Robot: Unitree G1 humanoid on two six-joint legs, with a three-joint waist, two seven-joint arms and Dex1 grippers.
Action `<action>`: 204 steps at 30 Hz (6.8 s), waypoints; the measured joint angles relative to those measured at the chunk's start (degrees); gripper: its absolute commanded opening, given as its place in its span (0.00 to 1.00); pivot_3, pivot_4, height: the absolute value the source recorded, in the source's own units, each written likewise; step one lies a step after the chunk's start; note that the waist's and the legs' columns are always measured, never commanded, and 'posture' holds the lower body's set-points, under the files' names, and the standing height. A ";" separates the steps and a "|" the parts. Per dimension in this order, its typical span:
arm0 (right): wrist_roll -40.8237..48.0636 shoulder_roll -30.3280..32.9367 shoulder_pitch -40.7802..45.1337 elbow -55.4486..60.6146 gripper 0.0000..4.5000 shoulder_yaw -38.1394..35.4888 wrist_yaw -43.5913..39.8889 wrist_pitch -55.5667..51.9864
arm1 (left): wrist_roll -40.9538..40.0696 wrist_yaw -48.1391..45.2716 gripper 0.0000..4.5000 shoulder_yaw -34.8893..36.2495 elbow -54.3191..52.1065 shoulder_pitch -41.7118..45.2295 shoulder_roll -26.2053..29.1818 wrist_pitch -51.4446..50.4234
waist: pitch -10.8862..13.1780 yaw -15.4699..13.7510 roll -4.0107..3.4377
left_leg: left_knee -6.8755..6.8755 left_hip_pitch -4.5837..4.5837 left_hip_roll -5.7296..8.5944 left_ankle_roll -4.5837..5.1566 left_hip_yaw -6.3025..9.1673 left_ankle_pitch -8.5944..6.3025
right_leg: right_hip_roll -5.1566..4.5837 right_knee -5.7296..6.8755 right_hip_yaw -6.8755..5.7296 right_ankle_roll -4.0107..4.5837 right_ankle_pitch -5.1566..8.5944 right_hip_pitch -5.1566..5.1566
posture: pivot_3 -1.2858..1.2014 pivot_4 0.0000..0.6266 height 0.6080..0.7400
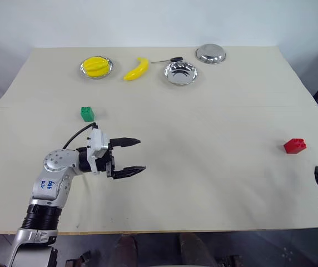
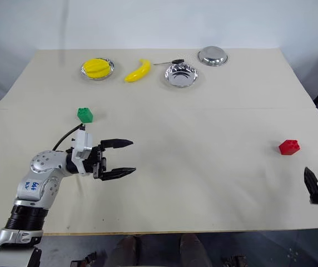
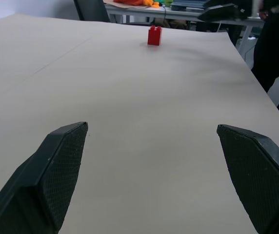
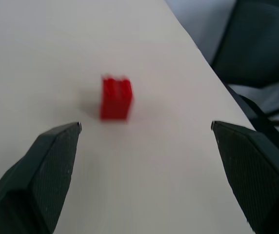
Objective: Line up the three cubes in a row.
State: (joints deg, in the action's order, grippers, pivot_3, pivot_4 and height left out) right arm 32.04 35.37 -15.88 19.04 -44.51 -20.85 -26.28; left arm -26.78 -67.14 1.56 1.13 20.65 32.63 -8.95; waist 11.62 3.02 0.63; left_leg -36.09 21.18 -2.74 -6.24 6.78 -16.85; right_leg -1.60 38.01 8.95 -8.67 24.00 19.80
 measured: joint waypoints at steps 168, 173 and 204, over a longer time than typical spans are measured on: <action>7.44 2.89 26.72 -5.03 0.99 34.53 -45.45 16.36 | 14.91 56.50 1.00 7.34 9.81 19.65 -0.65 -36.82 | 0.25 -2.78 0.15 | -1.01 1.13 0.12 -0.23 0.19 0.08 | -0.22 0.35 -0.56 -0.19 -0.13 0.78 | 0.52 0.24 1.00; 7.34 2.26 26.79 -3.70 0.99 34.95 -44.52 16.36 | 17.86 52.11 1.00 3.30 22.32 26.32 -0.65 -28.86 | 0.25 -2.77 0.15 | -0.92 1.14 0.12 -0.24 0.19 0.08 | -0.21 0.28 -0.56 -0.18 -0.14 0.81 | 0.52 0.24 1.00; 4.42 7.56 13.01 -9.23 1.00 23.84 -50.71 23.99 | 15.61 2.52 0.33 -4.57 34.19 29.98 -2.59 1.46 | 0.25 -1.90 0.15 | -0.94 1.16 0.13 -0.25 0.16 0.09 | -0.22 0.30 -0.62 -0.18 -0.14 0.74 | 0.52 0.24 1.00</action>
State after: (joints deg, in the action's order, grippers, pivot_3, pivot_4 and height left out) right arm 36.46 42.93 -2.87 9.80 -20.68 -71.56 -2.30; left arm -11.17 -64.62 -3.01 35.33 50.63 30.04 -7.49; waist 11.87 1.12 0.78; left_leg -37.03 22.34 -2.62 -6.49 6.94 -16.76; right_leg -1.82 38.31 8.33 -8.85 23.86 20.53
